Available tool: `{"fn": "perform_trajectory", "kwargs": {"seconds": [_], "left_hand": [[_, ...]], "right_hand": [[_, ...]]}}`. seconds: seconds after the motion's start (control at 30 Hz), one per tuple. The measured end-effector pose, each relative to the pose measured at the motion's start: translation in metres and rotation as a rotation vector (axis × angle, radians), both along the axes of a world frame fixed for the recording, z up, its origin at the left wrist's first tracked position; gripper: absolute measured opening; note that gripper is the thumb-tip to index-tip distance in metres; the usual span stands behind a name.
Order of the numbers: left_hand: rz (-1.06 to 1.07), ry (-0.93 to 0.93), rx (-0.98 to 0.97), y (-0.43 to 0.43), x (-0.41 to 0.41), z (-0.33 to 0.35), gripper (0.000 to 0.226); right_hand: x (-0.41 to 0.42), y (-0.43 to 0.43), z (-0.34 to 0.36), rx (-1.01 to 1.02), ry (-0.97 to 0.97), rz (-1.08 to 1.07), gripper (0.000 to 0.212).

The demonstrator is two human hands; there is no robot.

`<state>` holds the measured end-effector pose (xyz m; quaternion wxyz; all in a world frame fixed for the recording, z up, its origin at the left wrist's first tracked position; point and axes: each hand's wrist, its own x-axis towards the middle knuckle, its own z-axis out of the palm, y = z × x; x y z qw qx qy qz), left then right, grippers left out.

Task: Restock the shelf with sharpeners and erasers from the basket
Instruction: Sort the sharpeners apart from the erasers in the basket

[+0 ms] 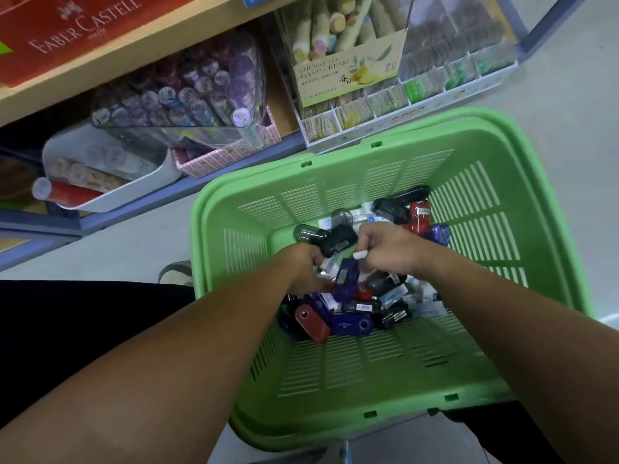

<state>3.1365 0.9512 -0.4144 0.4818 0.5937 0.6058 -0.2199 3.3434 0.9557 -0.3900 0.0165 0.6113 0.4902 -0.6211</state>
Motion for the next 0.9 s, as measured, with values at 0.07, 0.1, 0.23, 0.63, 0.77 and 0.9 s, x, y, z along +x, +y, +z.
{"fn": "perform_trajectory", "kwargs": {"seconds": [0.07,0.1,0.23,0.63,0.77,0.9], "left_hand": [[0.004,-0.025,0.023,-0.003,0.001,-0.002,0.045],[-0.002,-0.035,0.024,-0.004,0.003,-0.003,0.048],[-0.029,-0.060,0.022,-0.005,0.013,-0.004,0.058],[-0.281,-0.057,0.156,-0.018,0.022,-0.003,0.049],[-0.444,-0.053,0.175,-0.014,0.023,-0.001,0.049],[-0.473,-0.044,0.249,-0.005,0.018,0.014,0.039]], "right_hand": [[0.011,0.011,0.016,0.085,-0.084,0.025,0.023],[0.016,0.015,0.026,0.126,-0.139,0.086,0.021],[0.033,0.019,0.048,0.336,-0.612,0.514,0.022],[0.055,-0.015,0.040,0.545,-0.562,0.343,0.026],[0.058,-0.012,0.049,0.372,-0.462,0.257,0.008],[0.057,-0.015,0.052,0.434,-0.431,0.200,0.012]]}}
